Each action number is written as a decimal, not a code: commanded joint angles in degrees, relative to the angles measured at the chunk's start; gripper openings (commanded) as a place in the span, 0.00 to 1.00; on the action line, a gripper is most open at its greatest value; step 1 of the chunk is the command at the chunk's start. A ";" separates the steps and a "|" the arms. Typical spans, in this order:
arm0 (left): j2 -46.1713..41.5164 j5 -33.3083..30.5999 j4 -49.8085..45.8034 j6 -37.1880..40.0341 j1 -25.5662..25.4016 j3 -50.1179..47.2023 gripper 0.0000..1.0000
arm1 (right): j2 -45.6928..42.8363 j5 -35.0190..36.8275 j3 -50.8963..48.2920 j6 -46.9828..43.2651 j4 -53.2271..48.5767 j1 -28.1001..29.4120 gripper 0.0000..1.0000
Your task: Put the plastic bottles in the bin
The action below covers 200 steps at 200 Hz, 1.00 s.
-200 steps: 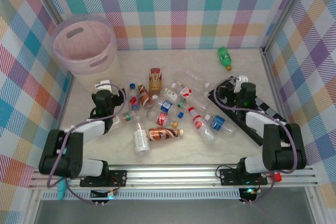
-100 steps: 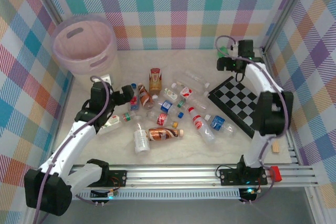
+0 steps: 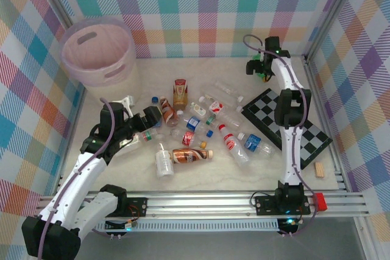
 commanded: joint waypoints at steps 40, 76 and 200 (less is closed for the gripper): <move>0.12 2.67 2.69 -1.61 -0.42 0.61 1.00 | 6.32 1.67 7.76 0.72 -4.21 -1.96 1.00; 0.84 2.32 2.68 -2.05 -0.42 0.58 1.00 | 7.59 -0.83 7.77 0.48 -2.88 -2.43 0.94; 3.02 3.63 6.65 -4.58 -0.42 1.27 1.00 | -0.22 -3.24 3.17 -3.06 -1.70 -2.73 0.53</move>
